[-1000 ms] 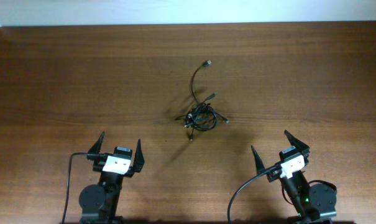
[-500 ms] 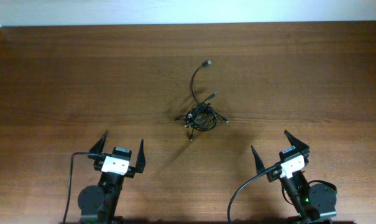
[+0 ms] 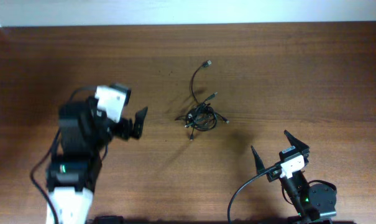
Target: Untangle cables
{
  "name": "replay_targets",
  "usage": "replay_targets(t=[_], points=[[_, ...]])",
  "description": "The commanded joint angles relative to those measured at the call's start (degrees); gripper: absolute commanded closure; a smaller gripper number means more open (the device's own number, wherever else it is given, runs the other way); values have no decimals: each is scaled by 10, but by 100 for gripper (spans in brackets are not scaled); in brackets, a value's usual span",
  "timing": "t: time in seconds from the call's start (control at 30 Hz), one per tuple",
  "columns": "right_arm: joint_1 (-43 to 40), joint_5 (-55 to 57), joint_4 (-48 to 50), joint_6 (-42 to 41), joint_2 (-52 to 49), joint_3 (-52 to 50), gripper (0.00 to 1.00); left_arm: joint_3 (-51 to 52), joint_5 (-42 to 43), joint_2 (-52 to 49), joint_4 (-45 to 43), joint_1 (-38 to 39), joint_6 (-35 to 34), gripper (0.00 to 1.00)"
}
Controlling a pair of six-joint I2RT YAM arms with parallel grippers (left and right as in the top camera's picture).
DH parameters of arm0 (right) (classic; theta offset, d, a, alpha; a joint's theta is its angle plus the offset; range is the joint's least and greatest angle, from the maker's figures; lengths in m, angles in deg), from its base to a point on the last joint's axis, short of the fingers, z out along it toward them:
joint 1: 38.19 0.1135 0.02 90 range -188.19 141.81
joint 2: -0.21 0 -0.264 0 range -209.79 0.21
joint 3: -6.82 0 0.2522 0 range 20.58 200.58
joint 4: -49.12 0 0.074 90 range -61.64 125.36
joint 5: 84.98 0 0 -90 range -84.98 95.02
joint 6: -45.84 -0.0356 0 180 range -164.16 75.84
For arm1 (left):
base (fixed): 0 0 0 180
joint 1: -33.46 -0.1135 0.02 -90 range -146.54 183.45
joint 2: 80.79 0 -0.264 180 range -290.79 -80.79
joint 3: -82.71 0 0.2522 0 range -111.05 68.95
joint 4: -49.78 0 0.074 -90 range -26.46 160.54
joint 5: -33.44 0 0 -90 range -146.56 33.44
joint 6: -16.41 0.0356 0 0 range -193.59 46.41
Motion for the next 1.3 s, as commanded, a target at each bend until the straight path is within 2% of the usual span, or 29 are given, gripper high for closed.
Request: replay_targets(t=[0.0, 0.07, 0.1, 0.17, 0.23, 0.3, 0.43, 0.63, 0.7, 0.77, 0.83, 0.9, 0.93, 0.97, 1.03, 1.1, 1.17, 1.27], points=[[4, 1, -3, -2, 3, -3, 1, -151, 39, -114, 70, 57, -3, 1], [4, 1, -3, -2, 3, -3, 1, -208, -16, -192, 92, 147, -1, 1], [3, 1, -3, -2, 3, -3, 1, -209, -10, -214, 80, 168, -2, 1], [3, 1, -3, -2, 3, -3, 1, -209, 71, -244, 88, 185, -6, 1], [3, 1, -3, -2, 3, -3, 1, -209, 33, -267, 87, 186, -6, 1], [4, 1, -3, -2, 3, -3, 1, -209, -44, -299, 86, 186, -56, 0], [4, 1, -3, -2, 3, -3, 1, -241, -69, -368, 102, 186, -88, 2], [3, 1, -3, -2, 3, -3, 1, -247, -37, -439, 97, 214, -74, 11], [3, 1, 1, 4, 3, -3, 1, -247, -13, -470, 83, 215, -74, 17], [4, 1, 6, 4, 3, -3, 1, -247, 28, -490, 52, 217, -74, 27], [4, -48, 4, 0, 3, -3, 1, -247, 40, -513, 42, 219, -74, 34], [4, -134, 4, 0, 3, -3, 1, -247, 40, -526, 36, 221, -74, 56], [3, -141, 4, -27, 3, -3, 1, -247, 38, -526, 33, 221, -74, 71], [3, -142, 6, -98, 3, 1, 1, -247, 12, -526, 26, 221, -74, 100], [3, -149, -8, -146, 1, 34, 1, -259, -1, -520, 20, 219, -74, 100], [3, -148, -74, -151, -20, 107, 1, -282, -1, -496, 47, 219, -74, 100], [3, -146, -170, -148, -101, 240, 1, -336, -1, -465, 112, 219, -82, 100], [3, -146, -358, -108, -309, 476, 1, -411, 0, -450, 190, 210, -136, 100]])
